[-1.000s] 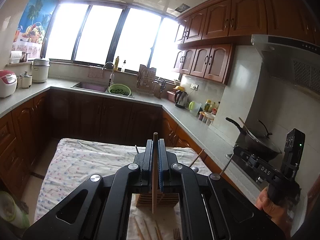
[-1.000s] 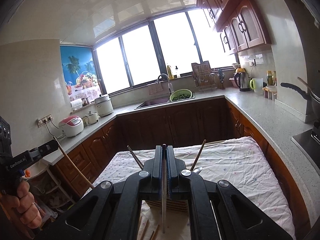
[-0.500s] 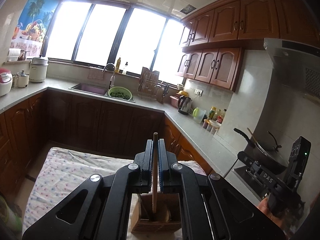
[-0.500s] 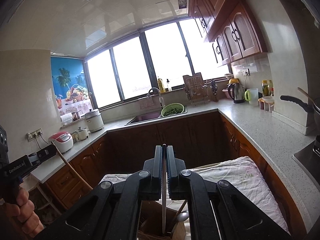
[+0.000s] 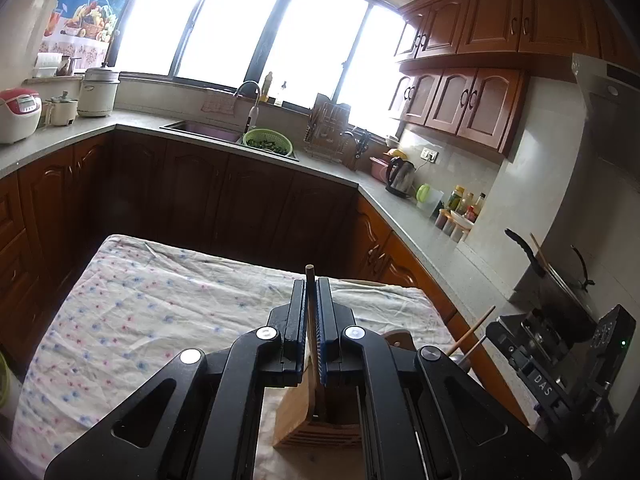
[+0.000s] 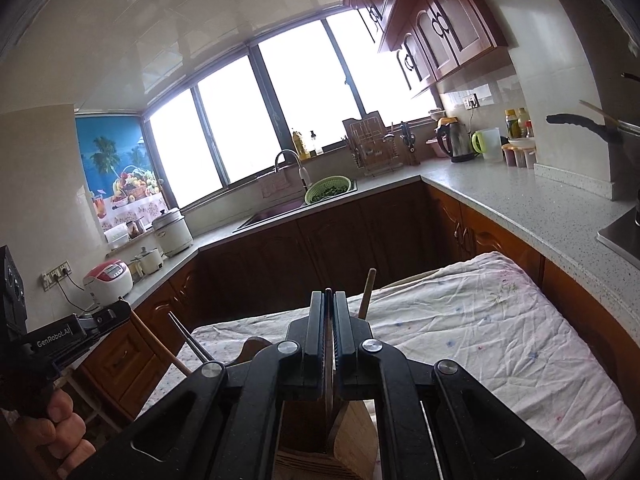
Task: Organize utensils
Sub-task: 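Lift both held chopsticks and lower them into the wooden caddy, then open both grippers to leave the chopsticks standing in the caddy, then move both open grippers back over the remaining chopsticks and forks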
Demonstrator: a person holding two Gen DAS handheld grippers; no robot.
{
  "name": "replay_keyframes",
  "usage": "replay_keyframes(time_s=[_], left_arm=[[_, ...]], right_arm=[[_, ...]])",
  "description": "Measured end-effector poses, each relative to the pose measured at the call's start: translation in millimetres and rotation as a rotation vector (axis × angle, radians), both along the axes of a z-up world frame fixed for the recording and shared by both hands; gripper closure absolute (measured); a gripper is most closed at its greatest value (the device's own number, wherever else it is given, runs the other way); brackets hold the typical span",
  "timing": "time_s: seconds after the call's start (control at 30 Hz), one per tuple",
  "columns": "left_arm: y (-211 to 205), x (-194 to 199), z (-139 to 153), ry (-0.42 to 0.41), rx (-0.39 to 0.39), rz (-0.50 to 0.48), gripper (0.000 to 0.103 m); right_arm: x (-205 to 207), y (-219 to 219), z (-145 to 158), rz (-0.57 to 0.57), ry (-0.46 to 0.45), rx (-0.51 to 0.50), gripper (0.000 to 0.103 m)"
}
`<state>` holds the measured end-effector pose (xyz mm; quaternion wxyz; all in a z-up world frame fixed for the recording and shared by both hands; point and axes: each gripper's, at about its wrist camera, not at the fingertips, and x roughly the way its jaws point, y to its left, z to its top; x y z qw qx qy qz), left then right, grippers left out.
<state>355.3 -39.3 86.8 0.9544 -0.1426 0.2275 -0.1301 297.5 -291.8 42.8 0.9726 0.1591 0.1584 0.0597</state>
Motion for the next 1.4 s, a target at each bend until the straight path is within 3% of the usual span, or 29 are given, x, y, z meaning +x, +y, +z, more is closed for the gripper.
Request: replay_keyframes(time_s=[0.67, 0.83, 0.9, 0.97, 1.0, 1.07, 1.1, 1.23, 1.27, 1.33, 1.4], left_arm=[[-10.9, 10.6, -6.3, 0.029, 0.071, -0.011, 0.099], [-9.4, 6.6, -6.3, 0.039, 0.074, -0.007, 0.095], [-6.6, 2.9, -6.5, 0.04, 0.073, -0.001, 0.074], [-1.8, -3.0, -6.2, 0.035, 0.067, 0.018, 0.051], [0.7, -6.5, -5.9, 0.029, 0.065, 0.025, 0.049], [4.2, -12.3, -6.0, 0.03, 0.073, 0.03, 0.048], [6.2, -15.4, -6.6, 0.035, 0.077, 0.036, 0.041], [19.4, -34.0, -12.5, 0.04, 0.103, 0.068, 0.02], [23.2, -39.7, -15.4, 0.044, 0.111, 0.08, 0.015], [29.1, -50.9, -22.2, 0.053, 0.124, 0.087, 0.014], [33.0, -60.8, -30.3, 0.078, 0.143, 0.092, 0.012]], right_arm=[[4.1, -0.9, 3.1, 0.008, 0.042, -0.013, 0.099], [3.9, -2.9, 3.7, 0.008, 0.057, -0.005, 0.093], [1.2, -4.9, 3.5, 0.009, 0.058, 0.007, 0.09], [-3.5, -7.0, 4.1, 0.005, 0.052, 0.023, 0.078], [-6.7, -7.7, 4.5, 0.001, 0.046, 0.027, 0.068], [-13.5, -9.2, 5.0, -0.002, 0.034, 0.031, 0.063], [-16.8, -9.8, 4.8, -0.002, 0.031, 0.038, 0.061], [-31.9, -13.4, 0.2, 0.004, 0.03, 0.069, 0.031], [-36.5, -13.0, -1.9, 0.011, 0.03, 0.072, 0.028], [-45.9, -10.4, -6.5, 0.023, 0.035, 0.071, 0.02], [-54.5, -7.6, -11.6, 0.034, 0.047, 0.067, 0.019]])
